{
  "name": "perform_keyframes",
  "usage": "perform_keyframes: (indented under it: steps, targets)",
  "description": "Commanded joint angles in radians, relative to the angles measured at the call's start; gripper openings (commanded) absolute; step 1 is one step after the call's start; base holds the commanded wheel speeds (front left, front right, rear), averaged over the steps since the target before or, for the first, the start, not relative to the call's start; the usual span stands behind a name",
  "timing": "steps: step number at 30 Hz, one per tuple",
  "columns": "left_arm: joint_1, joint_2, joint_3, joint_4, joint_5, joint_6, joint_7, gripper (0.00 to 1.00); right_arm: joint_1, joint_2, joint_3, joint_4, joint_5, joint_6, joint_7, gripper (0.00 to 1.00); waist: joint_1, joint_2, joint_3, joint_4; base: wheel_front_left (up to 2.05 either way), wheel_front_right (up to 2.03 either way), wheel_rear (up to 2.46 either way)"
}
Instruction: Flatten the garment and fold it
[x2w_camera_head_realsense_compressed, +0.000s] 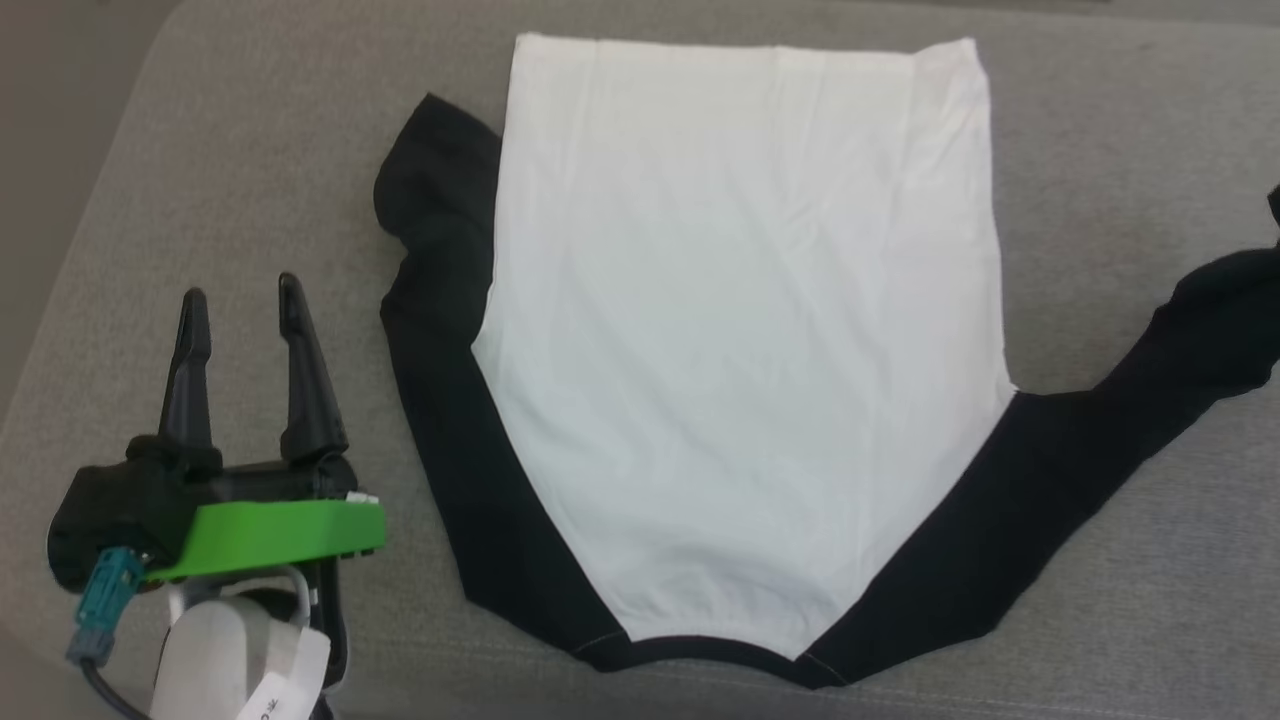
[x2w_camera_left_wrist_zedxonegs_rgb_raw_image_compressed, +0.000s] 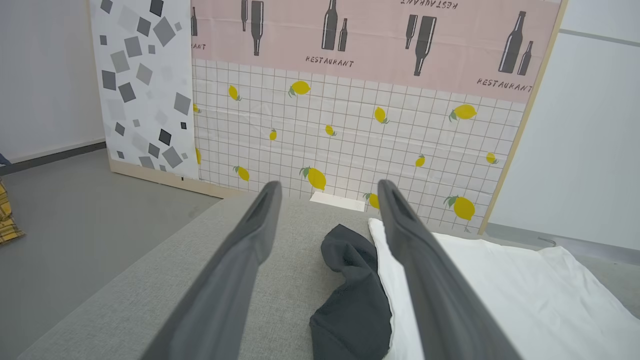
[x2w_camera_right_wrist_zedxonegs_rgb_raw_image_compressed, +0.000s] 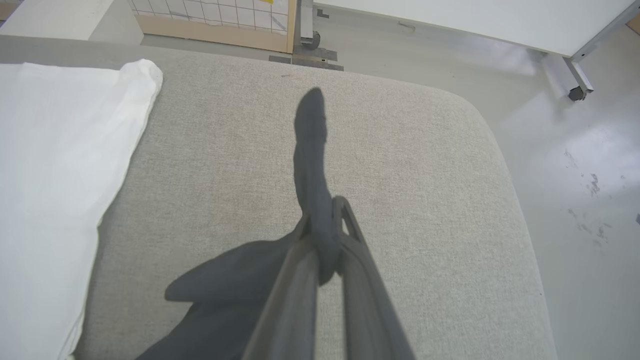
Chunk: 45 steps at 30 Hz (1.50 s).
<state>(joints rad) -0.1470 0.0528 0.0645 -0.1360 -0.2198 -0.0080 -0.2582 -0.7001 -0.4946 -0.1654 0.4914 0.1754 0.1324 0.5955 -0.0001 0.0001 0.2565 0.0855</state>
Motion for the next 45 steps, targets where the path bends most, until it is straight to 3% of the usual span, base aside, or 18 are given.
perform_keyframes:
  steps: [1, 5, 10, 16, 28, 39, 40, 41, 45]
  targets:
    - [0.023, -0.003, 0.011, -0.004, 0.005, 0.004, -0.004, 1.0, 0.018, 0.002, 0.0, -0.043, 0.023, -0.002, 0.001, 0.0, 0.0001, -0.0001, -0.089, -0.056, 0.0, 0.0, 0.0]
    - [0.067, -0.003, 0.044, -0.017, 0.01, 0.009, -0.004, 1.0, 0.042, 0.038, 0.042, -0.209, 0.084, -0.002, 0.02, 0.0, 0.0001, -0.0001, -0.125, -0.07, 0.0, 0.0, 0.0]
    - [0.101, -0.003, 0.06, -0.024, 0.017, 0.002, -0.004, 1.0, 0.081, 0.087, 0.183, -0.41, 0.136, -0.002, 0.096, 0.0, 0.0001, -0.0001, -0.163, -0.06, 0.0, 0.0, 0.0]
    - [0.115, -0.003, 0.062, -0.022, 0.016, -0.003, -0.004, 1.0, 0.127, 0.158, 0.403, -0.482, 0.174, -0.002, 0.138, 0.0, 0.0001, -0.0001, -0.177, -0.029, 0.0, 0.0, 0.0]
    - [0.108, -0.003, 0.026, -0.015, -0.005, 0.005, -0.004, 1.0, 0.145, 0.402, 0.649, -0.179, 0.168, -0.002, -0.051, 0.0, 0.0001, -0.0001, -0.119, 0.061, 0.0, 0.0, 0.0]
    - [0.077, -0.003, 0.003, -0.005, -0.023, 0.018, -0.004, 1.0, 0.143, 0.444, 0.797, 0.091, 0.216, -0.002, -0.158, 0.0, 0.0001, -0.0001, -0.067, 0.108, 0.0, 0.0, 0.0]
    - [0.076, -0.003, 0.004, -0.003, -0.024, 0.019, -0.004, 1.0, 0.142, 0.444, 0.817, 0.096, 0.236, -0.002, -0.156, 0.37, 0.0001, -0.0001, -0.066, 0.107, 0.0, 0.0, 0.0]
    - [0.078, -0.003, 0.007, -0.002, -0.025, 0.019, -0.004, 1.0, 0.141, 0.444, 0.83, 0.096, 0.262, -0.002, -0.157, 1.0, 0.0001, -0.0001, -0.066, 0.103, 0.0, 0.0, 0.0]
    - [0.085, -0.003, 0.014, 0.01, -0.029, 0.019, -0.004, 1.0, 0.104, 0.444, 0.848, 0.056, 0.361, -0.002, -0.185, 1.0, 0.0001, -0.0001, -0.078, 0.079, 0.0, 0.0, 0.0]
